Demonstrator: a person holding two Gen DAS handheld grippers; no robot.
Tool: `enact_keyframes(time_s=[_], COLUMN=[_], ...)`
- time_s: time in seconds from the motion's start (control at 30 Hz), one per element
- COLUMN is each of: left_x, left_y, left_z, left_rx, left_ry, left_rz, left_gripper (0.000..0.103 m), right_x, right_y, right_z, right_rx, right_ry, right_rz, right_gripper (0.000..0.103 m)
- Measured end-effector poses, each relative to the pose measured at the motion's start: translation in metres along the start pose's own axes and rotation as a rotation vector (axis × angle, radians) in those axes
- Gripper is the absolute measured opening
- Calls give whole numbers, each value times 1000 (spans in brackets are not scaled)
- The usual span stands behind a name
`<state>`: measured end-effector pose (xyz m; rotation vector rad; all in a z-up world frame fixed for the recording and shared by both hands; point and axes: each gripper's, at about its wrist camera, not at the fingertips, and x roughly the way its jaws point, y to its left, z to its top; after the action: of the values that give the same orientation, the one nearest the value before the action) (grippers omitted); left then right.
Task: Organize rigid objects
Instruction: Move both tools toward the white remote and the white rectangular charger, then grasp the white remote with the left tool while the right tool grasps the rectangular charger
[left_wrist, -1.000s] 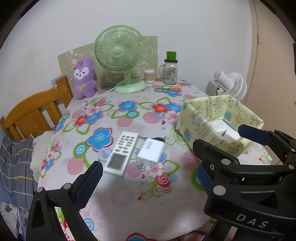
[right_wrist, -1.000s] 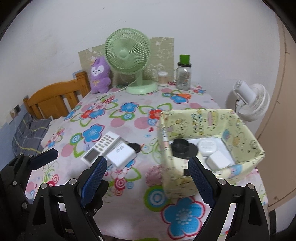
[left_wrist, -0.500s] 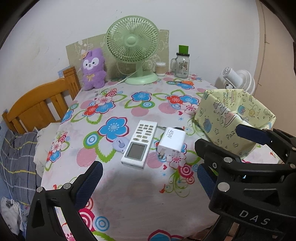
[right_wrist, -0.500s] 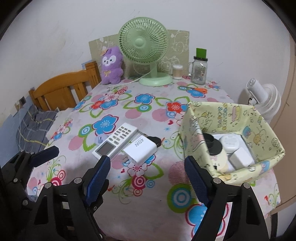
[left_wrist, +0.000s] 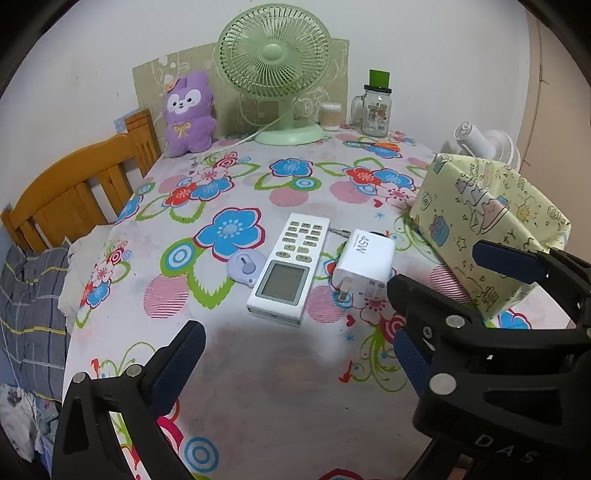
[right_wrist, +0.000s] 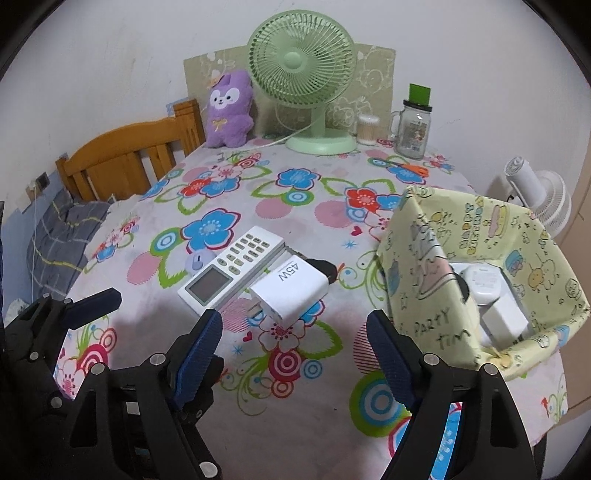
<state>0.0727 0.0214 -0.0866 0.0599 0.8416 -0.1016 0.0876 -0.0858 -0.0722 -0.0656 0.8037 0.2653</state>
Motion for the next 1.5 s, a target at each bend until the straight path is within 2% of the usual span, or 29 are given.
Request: enact_keyframes(time_s=[0.33,1.03,1.17,1.23,1.5], left_x=[23,76,79,80,78], left_y=[10,25,24,22,12], left_z=[-3,14,17,19,23], left_rx=[-23,-46,-40,-40,-18], left_ry=[32,133,133,127,115], left_rz=[7,-3,-1,-2,-27], left_gripper=[103,102,98,94,69], right_x=[26,92,100,103,104], right_y=[8,-1,-2,-3,-7], right_z=[2,18,21,22,23], right_rx=[-34,20,28,39,69], right_ry=[34,138,151,157,151], right_rz=[3,-3,0,17,45], right_gripper=[83,83,83,76,75])
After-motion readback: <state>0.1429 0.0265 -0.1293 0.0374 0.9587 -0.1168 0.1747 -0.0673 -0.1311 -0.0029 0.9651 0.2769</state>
